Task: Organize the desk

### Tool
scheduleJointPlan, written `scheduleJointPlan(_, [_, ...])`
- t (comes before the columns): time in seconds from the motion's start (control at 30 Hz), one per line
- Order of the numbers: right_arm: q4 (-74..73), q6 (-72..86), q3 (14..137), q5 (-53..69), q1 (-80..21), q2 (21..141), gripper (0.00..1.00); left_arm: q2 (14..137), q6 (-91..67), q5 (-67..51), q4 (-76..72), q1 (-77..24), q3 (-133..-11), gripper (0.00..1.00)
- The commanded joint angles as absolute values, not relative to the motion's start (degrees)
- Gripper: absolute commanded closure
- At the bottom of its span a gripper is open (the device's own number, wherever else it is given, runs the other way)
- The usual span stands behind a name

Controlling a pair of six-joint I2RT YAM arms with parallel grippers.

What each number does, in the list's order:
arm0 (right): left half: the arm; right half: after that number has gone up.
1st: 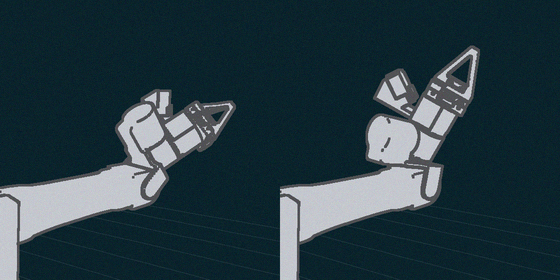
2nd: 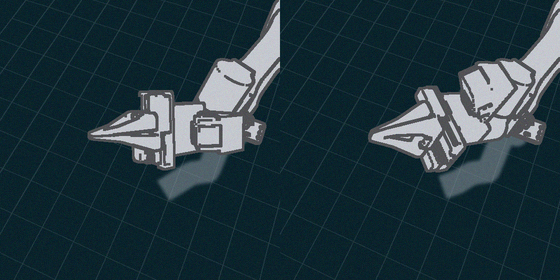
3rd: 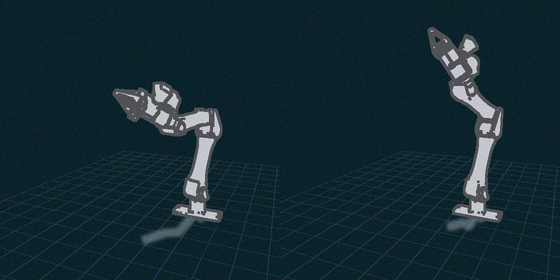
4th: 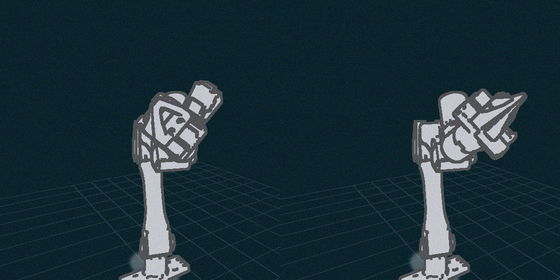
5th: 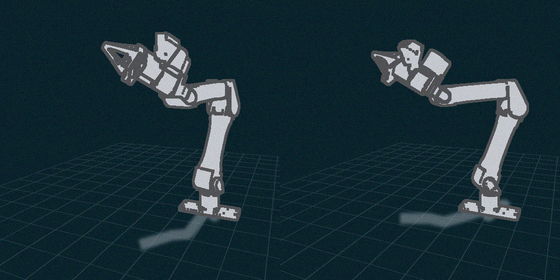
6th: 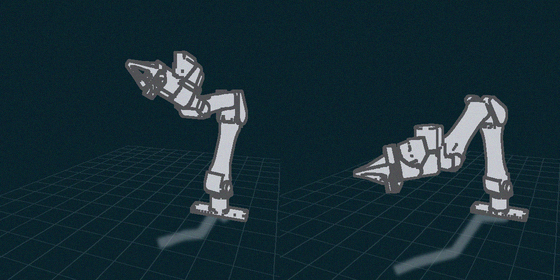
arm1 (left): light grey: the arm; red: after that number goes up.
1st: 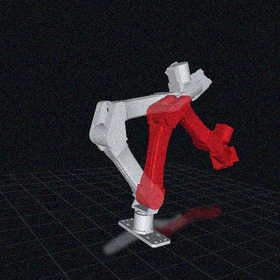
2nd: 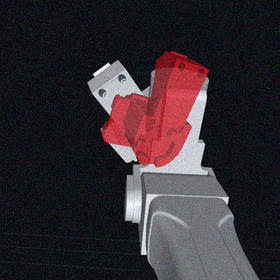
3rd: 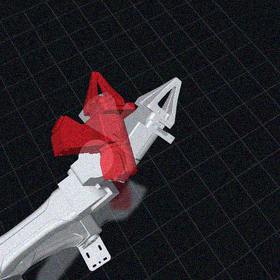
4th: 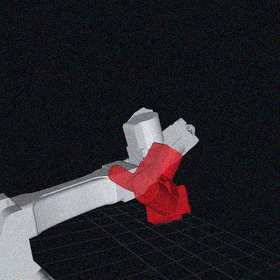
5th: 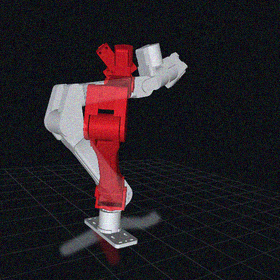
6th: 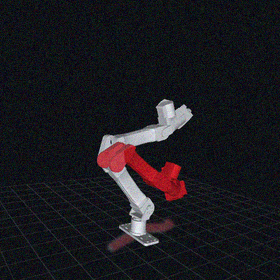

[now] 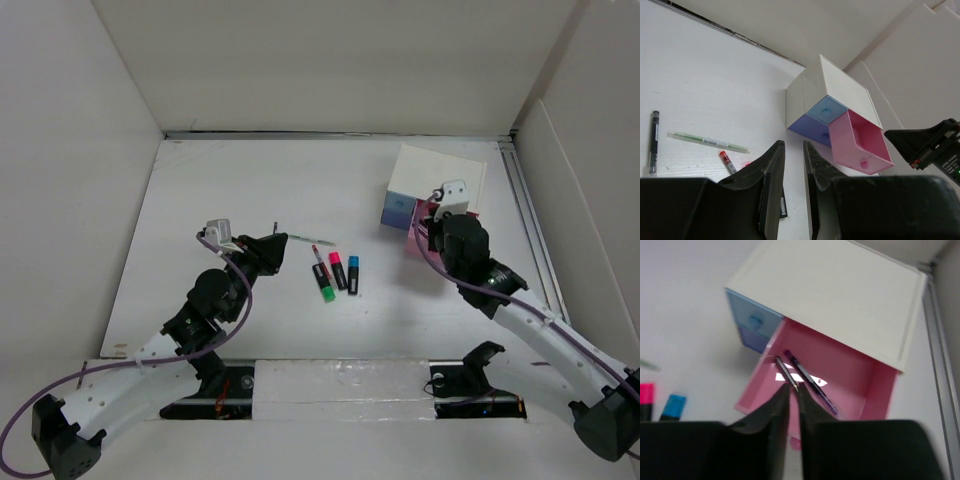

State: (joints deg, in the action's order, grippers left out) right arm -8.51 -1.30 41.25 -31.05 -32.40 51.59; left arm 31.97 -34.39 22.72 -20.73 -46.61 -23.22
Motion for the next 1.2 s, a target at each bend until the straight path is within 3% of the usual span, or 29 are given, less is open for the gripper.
scheduleJointPlan(0.0, [-3.88, -1.32, 45.44, -14.45, -34.71, 51.75, 0.92, 31.38, -34.28, 23.2, -22.5, -46.41, -22.94, 0.82])
scheduleJointPlan(0.03, [-3.95, -1.32, 47.27, -11.72, -35.24, 53.86, 0.99, 31.38, -34.28, 23.29, -22.5, -46.41, -23.03, 0.82])
scheduleJointPlan(0.17, [-7.38, -2.54, 55.27, -8.87, -43.3, 68.44, 1.0, 31.38, -34.19, 24.43, -21.98, -46.41, -23.03, 0.82])
scheduleJointPlan(0.33, [-6.68, -3.95, 63.88, -8.71, -46.76, 85.67, 0.82, 29.97, -36.29, 29.78, -19.69, -46.41, -23.03, 0.79])
scheduleJointPlan(0.5, [-7.72, -8.17, 74.41, -0.89, -45.71, 101.49, 0.68, 27.42, -36.91, 31.2, -19.86, -46.41, -21.89, 0.71])
scheduleJointPlan(0.63, [-11.42, -11.5, 82.6, 2.81, -45.18, 110.63, 0.57, 27.86, -36.65, 31.03, -20.04, -46.41, -21.88, 0.71])
scheduleJointPlan(0.77, [-11.07, -11.86, 85.25, 4.74, -45.18, 114.25, 0.5, 28.39, -36.13, 30.06, -20.39, -46.41, -22.15, 0.71])
scheduleJointPlan(1.17, [-15.64, -12.74, 96.86, 6.42, -44.65, 125.42, 0.49, 24.8, -35.6, 30.67, -20.21, -46.41, -21.18, 0.7])
